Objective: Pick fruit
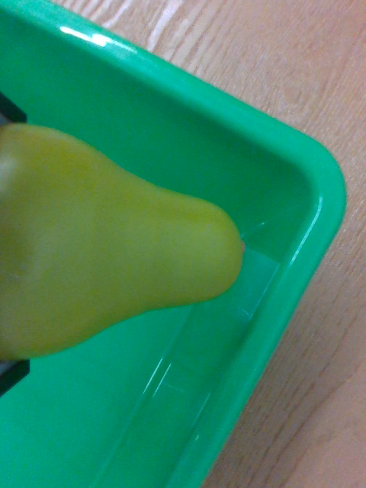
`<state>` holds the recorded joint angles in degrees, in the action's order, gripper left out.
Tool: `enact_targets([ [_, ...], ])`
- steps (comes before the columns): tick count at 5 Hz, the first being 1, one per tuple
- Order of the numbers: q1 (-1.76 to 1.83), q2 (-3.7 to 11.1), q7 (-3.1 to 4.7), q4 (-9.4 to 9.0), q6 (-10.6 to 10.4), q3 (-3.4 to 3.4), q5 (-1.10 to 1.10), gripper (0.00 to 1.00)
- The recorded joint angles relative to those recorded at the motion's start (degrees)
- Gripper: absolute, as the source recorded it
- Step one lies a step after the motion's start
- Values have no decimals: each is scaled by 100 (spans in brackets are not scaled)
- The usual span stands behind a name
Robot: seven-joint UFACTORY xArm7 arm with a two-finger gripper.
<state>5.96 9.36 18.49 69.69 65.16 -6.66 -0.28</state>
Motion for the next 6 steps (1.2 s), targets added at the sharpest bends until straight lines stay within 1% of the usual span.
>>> enact_targets([
  [1, 0, 0, 0, 0, 0, 0, 0, 100],
  [2, -6, -122, 7, 127, 249, -5, -16, 100],
  [3, -6, -122, 7, 127, 249, -5, -16, 100],
  [4, -11, -235, 13, 245, 479, -10, -30, 100],
  [5, -11, -235, 13, 245, 479, -10, -30, 100],
  [6, -15, -334, 19, 348, 680, -14, -43, 100],
])
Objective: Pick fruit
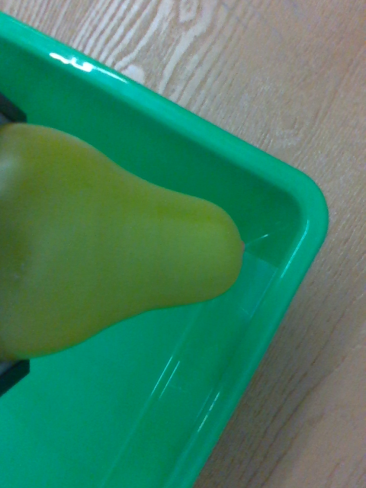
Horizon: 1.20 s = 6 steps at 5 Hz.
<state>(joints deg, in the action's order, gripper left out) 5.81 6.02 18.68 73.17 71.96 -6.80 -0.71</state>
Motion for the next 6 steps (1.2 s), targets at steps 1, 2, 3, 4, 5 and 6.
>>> enact_targets([
  [1, 0, 0, 0, 0, 0, 0, 0, 100],
  [2, -4, -80, 4, 83, 162, -3, -10, 100],
  [3, -4, -80, 4, 83, 162, -3, -10, 100],
  [4, -7, -144, 8, 150, 293, -6, -18, 100],
  [5, -7, -144, 8, 150, 293, -6, -18, 100],
  [6, -9, -186, 10, 193, 378, -8, -24, 100],
])
